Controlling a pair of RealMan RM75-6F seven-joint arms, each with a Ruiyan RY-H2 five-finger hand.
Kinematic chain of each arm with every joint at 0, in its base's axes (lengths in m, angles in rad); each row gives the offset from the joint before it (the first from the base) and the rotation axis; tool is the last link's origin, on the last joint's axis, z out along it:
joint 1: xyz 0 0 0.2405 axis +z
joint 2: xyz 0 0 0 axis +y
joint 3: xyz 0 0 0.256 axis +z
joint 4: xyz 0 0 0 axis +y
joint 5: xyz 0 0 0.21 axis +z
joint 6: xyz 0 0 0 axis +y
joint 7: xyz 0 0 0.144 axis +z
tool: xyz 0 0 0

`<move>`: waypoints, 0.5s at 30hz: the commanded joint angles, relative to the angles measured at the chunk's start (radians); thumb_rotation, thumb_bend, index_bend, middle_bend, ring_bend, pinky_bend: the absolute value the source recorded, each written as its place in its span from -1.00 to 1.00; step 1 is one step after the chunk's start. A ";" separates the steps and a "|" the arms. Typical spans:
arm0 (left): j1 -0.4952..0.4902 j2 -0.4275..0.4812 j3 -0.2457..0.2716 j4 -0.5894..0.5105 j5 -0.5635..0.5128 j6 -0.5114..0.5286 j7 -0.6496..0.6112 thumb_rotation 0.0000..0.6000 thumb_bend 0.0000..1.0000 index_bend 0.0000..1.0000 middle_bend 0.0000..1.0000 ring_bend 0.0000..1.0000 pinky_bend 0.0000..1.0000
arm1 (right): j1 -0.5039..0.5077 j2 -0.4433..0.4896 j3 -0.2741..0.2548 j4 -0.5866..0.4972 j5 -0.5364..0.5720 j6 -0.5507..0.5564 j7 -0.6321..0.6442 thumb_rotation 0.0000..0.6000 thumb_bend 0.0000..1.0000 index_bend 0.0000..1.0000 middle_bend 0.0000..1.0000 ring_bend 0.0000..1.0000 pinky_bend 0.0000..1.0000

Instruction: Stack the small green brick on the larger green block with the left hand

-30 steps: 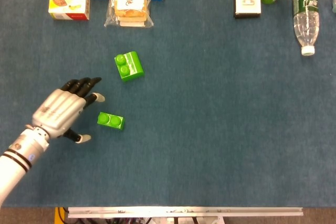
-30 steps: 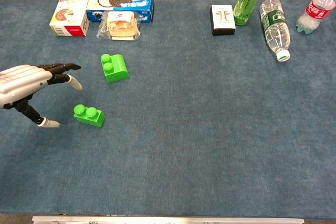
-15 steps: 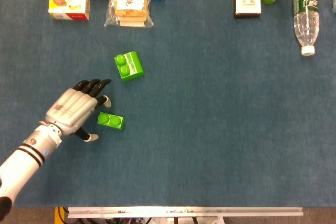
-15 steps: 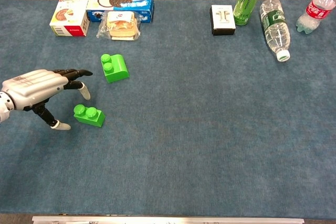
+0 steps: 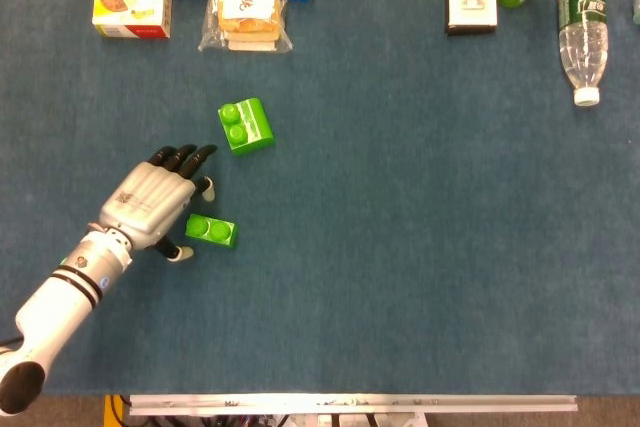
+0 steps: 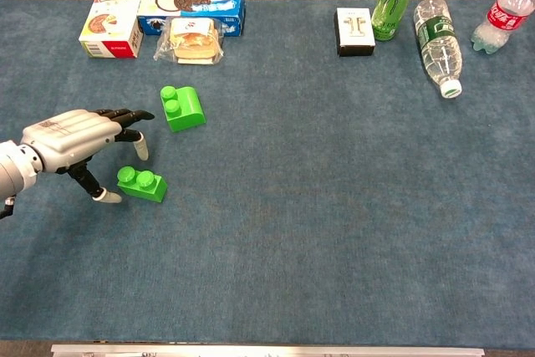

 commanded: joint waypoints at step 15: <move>-0.034 -0.041 0.010 0.010 -0.074 -0.003 0.048 1.00 -0.66 -0.18 -1.00 -1.00 -0.82 | -0.002 0.002 0.001 -0.001 -0.001 -0.001 0.003 1.00 -0.63 -0.45 -0.32 -0.46 -0.10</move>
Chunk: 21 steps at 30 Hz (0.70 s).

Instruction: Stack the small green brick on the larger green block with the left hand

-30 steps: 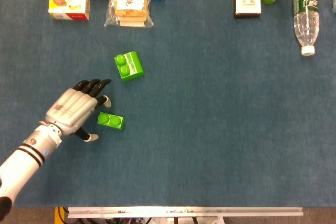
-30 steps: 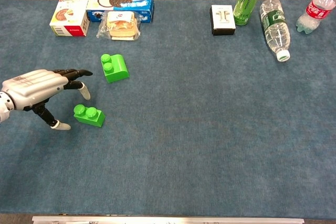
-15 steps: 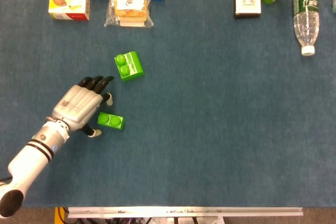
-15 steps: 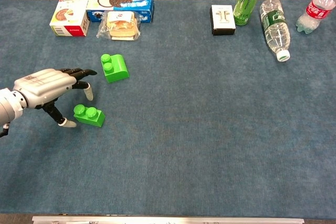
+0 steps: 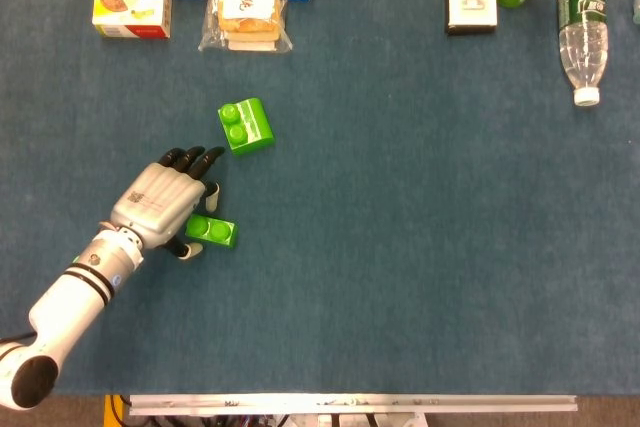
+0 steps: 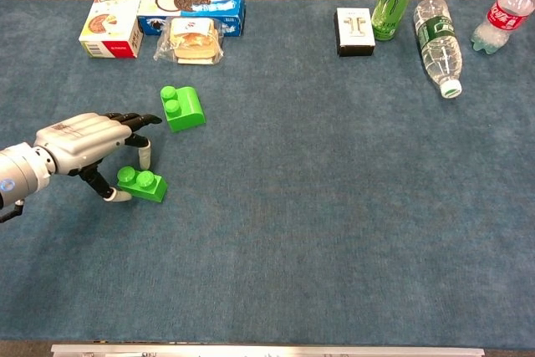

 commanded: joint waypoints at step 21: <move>-0.014 -0.015 0.016 0.007 -0.031 0.024 0.000 1.00 -0.64 0.05 -1.00 -1.00 -0.82 | 0.001 -0.001 -0.001 -0.001 0.000 -0.005 -0.003 1.00 -0.63 -0.43 -0.32 -0.46 -0.10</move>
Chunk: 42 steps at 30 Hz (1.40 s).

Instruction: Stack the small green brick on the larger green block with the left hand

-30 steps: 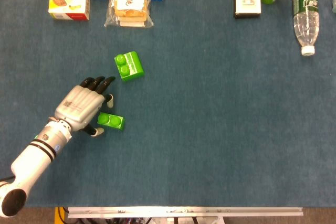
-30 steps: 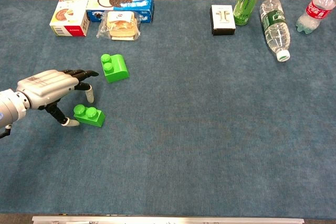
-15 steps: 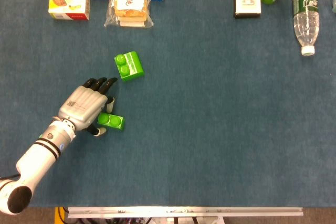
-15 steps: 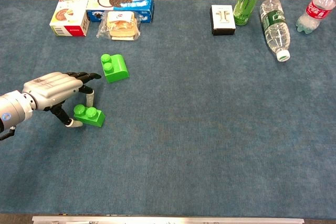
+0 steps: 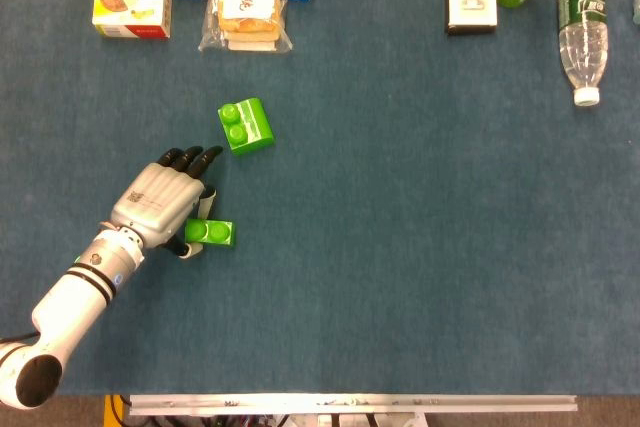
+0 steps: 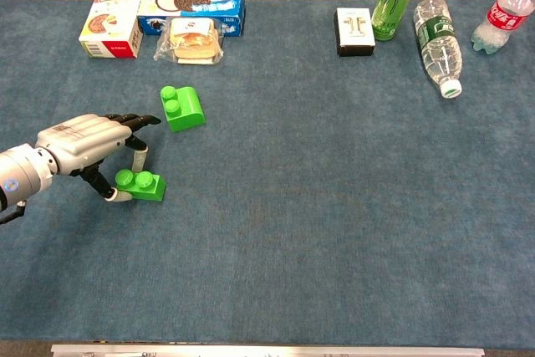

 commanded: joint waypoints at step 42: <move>0.000 0.179 -0.070 -0.182 -0.035 0.117 -0.007 1.00 -0.63 0.16 -1.00 -1.00 -0.82 | -0.003 0.001 0.000 -0.001 -0.002 0.005 -0.002 1.00 -0.63 -0.43 -0.32 -0.46 -0.10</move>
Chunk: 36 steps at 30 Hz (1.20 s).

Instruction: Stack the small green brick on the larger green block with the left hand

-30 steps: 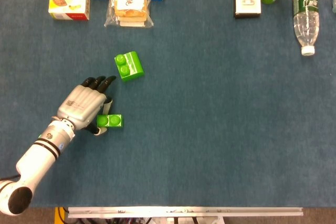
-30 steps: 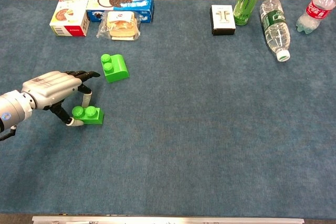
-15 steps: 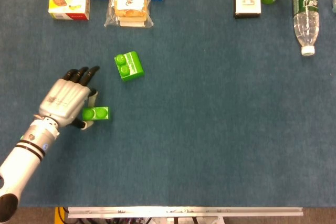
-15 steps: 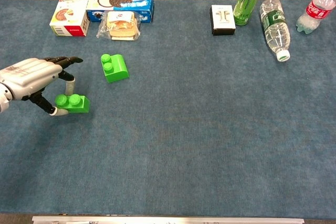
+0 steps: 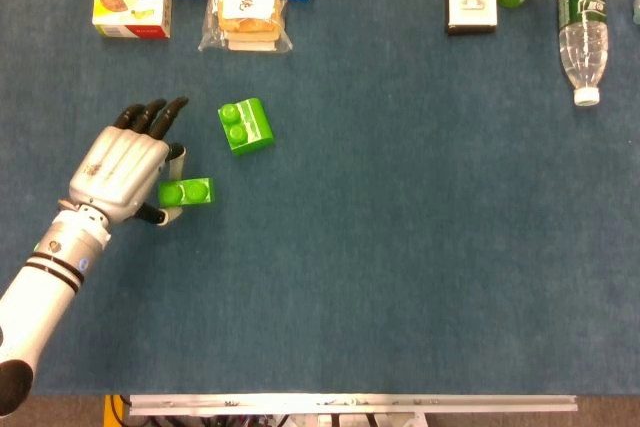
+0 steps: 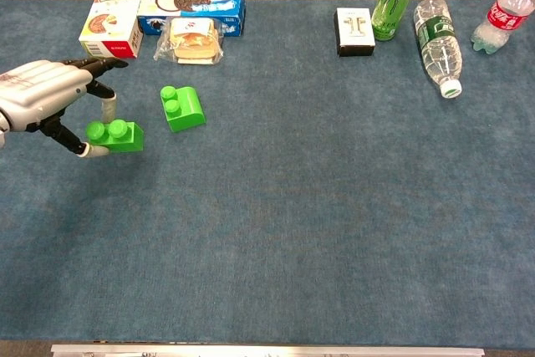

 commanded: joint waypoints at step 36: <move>-0.167 -0.006 -0.064 0.043 -0.089 -0.179 -0.081 1.00 -0.62 0.21 -1.00 -1.00 -0.79 | 0.004 0.004 0.000 0.003 0.003 -0.012 0.007 1.00 -0.63 -0.43 -0.32 -0.46 -0.10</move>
